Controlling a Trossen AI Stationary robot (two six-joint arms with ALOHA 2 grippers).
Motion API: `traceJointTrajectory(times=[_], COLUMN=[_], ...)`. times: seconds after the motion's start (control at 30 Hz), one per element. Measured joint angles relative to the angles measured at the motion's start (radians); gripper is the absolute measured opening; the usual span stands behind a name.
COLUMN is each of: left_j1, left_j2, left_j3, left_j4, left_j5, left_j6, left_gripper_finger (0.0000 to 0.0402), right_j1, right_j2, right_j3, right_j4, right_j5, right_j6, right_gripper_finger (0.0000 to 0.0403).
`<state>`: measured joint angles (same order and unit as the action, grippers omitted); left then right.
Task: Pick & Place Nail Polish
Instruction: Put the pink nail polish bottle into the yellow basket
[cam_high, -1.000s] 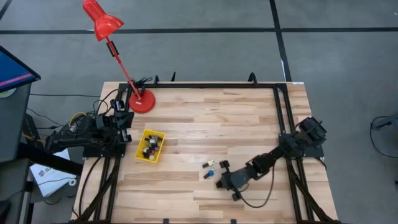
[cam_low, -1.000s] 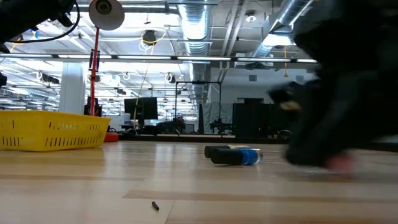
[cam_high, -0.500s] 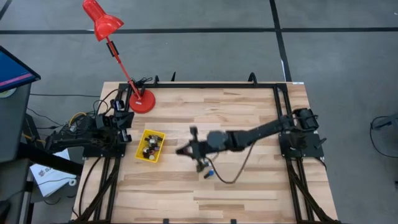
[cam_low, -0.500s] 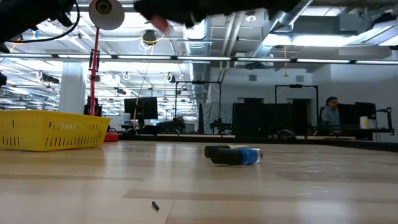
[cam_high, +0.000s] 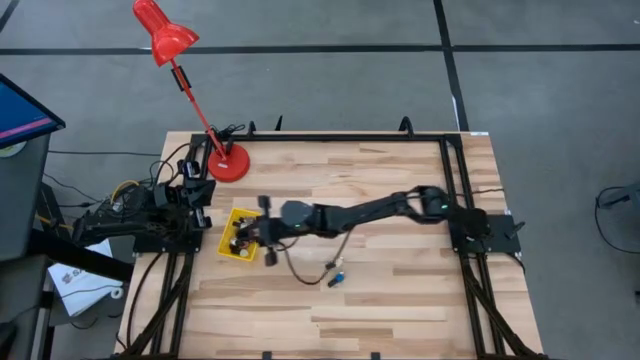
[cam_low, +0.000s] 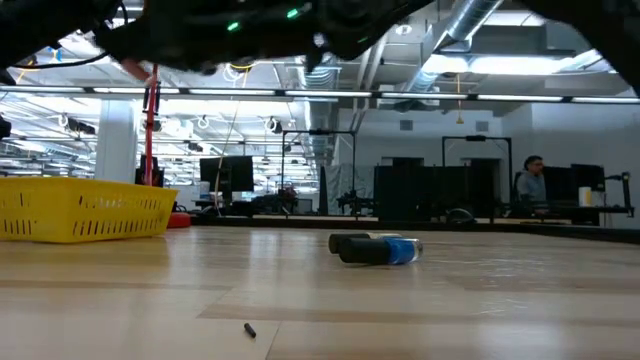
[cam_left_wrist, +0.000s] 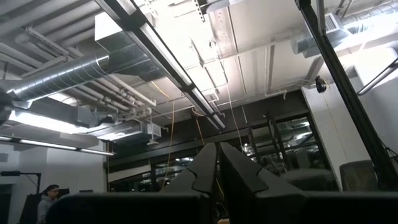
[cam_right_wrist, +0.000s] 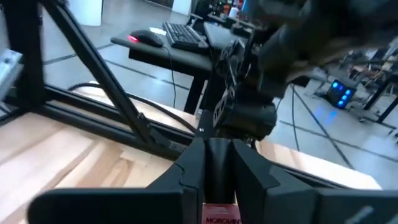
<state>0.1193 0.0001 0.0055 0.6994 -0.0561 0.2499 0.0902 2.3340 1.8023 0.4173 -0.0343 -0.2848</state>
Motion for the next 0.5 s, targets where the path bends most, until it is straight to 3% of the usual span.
traceJointTrajectory(times=[0.37, 0.5], left_j1=[0.000, 0.000], left_j2=[0.000, 0.000], left_j3=[0.000, 0.000], left_j4=[0.000, 0.000], left_j5=[0.000, 0.000], left_j6=[0.000, 0.000], left_gripper_finger=[0.0014, 0.0014], right_j1=[-0.028, -0.039], right_j2=[0.372, 0.393], right_j3=[0.551, 0.529], right_j4=[-0.267, -0.257], right_j5=[-0.056, -0.055], right_j6=[0.050, 0.071], right_gripper_finger=[0.0047, 0.0047])
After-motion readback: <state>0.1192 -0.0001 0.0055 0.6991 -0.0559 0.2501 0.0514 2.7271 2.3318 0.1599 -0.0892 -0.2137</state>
